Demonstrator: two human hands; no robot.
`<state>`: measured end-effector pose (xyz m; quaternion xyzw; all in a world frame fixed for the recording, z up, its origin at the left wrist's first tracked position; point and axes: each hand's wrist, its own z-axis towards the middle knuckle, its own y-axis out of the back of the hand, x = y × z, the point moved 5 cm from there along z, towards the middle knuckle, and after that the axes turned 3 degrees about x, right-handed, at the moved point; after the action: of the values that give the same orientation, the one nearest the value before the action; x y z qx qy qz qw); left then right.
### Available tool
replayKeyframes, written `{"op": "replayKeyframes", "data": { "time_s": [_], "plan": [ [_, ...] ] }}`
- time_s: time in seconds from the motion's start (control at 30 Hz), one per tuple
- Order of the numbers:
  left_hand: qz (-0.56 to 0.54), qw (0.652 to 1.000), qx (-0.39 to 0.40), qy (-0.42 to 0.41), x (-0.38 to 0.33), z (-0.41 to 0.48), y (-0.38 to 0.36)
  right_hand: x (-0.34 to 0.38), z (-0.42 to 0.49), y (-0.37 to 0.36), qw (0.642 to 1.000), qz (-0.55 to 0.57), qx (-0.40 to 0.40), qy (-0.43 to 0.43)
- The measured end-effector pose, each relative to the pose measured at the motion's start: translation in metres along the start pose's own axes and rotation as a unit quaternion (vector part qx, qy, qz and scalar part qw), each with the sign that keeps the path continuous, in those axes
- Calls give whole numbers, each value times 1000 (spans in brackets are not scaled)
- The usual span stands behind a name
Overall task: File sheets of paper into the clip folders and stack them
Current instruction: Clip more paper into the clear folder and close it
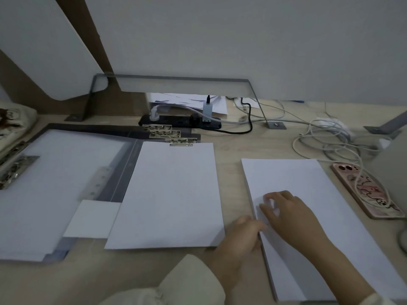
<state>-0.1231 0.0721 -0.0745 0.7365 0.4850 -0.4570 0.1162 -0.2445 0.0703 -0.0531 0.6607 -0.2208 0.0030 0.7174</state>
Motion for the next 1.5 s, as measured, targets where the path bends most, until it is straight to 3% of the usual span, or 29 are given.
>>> {"op": "replayKeyframes", "data": {
  "time_s": [0.1, 0.37, 0.53, 1.03, 1.17, 1.33, 1.5],
  "plan": [
    [-63, 998, -21, 8, -4, 6, 5, 3, 1, 0, 1000, -2, -7, -9],
    [-22, 999, 8, -25, 1, 11, -2, 7, 3, 1, 1000, -5, 6, -28],
    [-80, 996, 16, -42, 2, 9, 3, 8, 3, 2, 999, 0, 1, -34],
    [-10, 996, 45, -81, 2, -5, 3, 11, 0, 5, 999, 22, 8, -26],
    [72, 987, -37, -136, -12, -10, 0, 7, 0, 5, 997, 45, 21, -55],
    [90, 991, 28, -90, -7, -2, -22, -4, -1, 7, 985, 154, 17, -77],
    [151, 985, -11, -79, -1, 10, -28, -16, -3, 4, 961, 247, 22, -121]
  ]
}}
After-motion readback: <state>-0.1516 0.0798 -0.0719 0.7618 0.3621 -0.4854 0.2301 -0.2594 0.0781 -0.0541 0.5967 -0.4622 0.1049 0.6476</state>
